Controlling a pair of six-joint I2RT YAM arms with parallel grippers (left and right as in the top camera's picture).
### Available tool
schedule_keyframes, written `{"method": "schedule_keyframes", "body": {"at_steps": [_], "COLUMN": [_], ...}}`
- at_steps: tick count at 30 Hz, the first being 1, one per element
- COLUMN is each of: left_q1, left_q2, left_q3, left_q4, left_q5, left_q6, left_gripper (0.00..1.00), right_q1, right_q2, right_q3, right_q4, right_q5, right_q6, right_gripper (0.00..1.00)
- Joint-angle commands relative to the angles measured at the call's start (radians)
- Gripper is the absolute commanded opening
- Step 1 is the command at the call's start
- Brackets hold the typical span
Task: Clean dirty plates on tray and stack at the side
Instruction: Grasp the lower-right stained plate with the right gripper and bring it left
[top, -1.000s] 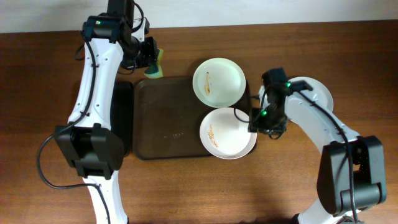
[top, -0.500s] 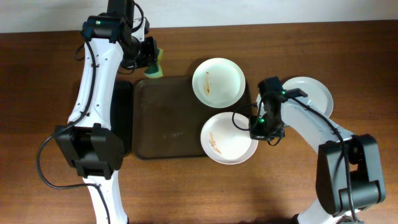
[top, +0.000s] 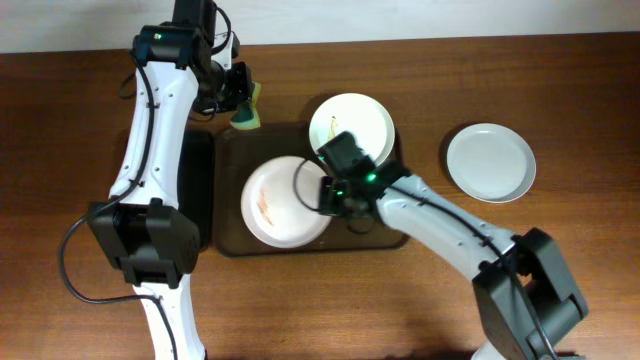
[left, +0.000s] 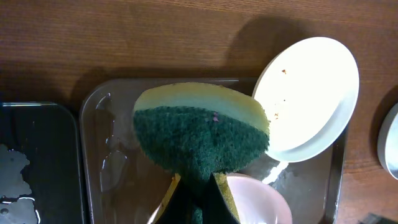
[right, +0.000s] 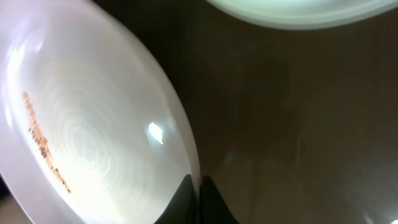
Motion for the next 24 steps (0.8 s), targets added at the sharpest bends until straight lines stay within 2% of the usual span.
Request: {"method": "schedule_keyframes", "body": {"at_steps": [1,7,9,11,12,15,17,21,24], "left_q1": [0.004,0.004,0.004,0.004,0.004,0.003,0.004,0.004,0.004], "left_q2": [0.002,0.002,0.002,0.002,0.002,0.002,0.002,0.002,0.002], "left_q3": [0.010,0.010,0.010,0.010,0.010,0.002,-0.002,-0.002,-0.003], "left_q4": [-0.008,-0.021,-0.021,-0.021,-0.022,-0.025,-0.024,-0.027,-0.040], "left_q5": [-0.011,-0.021,-0.030,-0.030,-0.029,-0.029,-0.029,-0.029,-0.029], "left_q6": [-0.013,-0.013,-0.013,-0.013,-0.013,-0.013,-0.013,-0.013,-0.013], "left_gripper": [0.01,0.01,0.01,0.01,0.01,0.01,0.01,0.01,0.01], "right_q1": [0.061,0.073,0.069,0.043,0.027,-0.037,-0.073,-0.071,-0.070], "right_q2": [0.050,0.168,0.170,0.170,0.170,0.179,0.208,0.275,0.288], "right_q3": [0.017,0.017,0.018,0.049,0.067,0.142,0.171,0.172,0.176], "right_q4": [0.074,0.201,0.203,0.202,0.198,0.122,0.079,0.065,0.079], "right_q5": [0.181,0.163,0.156,0.055,0.023,-0.035,-0.109,-0.232,-0.227], "right_q6": [0.110,0.158,0.146,0.012,-0.043,-0.232,-0.307,-0.311,-0.302], "right_gripper": [0.04,0.04,0.29,0.51,0.54,0.53,0.43,0.36,0.30]}}
